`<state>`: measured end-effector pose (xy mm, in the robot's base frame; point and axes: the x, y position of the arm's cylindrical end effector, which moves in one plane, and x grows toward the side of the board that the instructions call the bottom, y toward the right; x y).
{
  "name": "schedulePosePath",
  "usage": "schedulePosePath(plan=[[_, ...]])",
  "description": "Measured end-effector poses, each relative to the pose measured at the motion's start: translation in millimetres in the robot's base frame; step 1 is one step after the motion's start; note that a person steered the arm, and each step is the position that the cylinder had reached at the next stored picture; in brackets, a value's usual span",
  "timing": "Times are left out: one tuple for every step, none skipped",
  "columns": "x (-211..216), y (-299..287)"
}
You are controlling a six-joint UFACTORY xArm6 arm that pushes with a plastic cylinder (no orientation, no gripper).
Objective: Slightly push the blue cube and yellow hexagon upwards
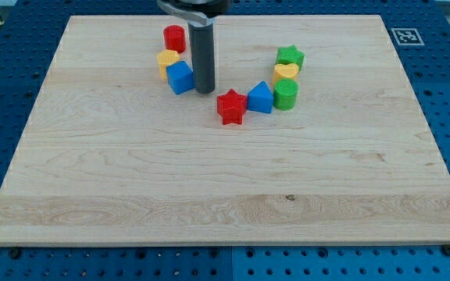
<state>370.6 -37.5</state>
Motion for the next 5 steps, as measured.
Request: schedulePosePath(plan=[[-6.0,1.1],[6.8,-4.1],[9.3,-17.3],[9.3,-17.8],[9.3,-14.6]])
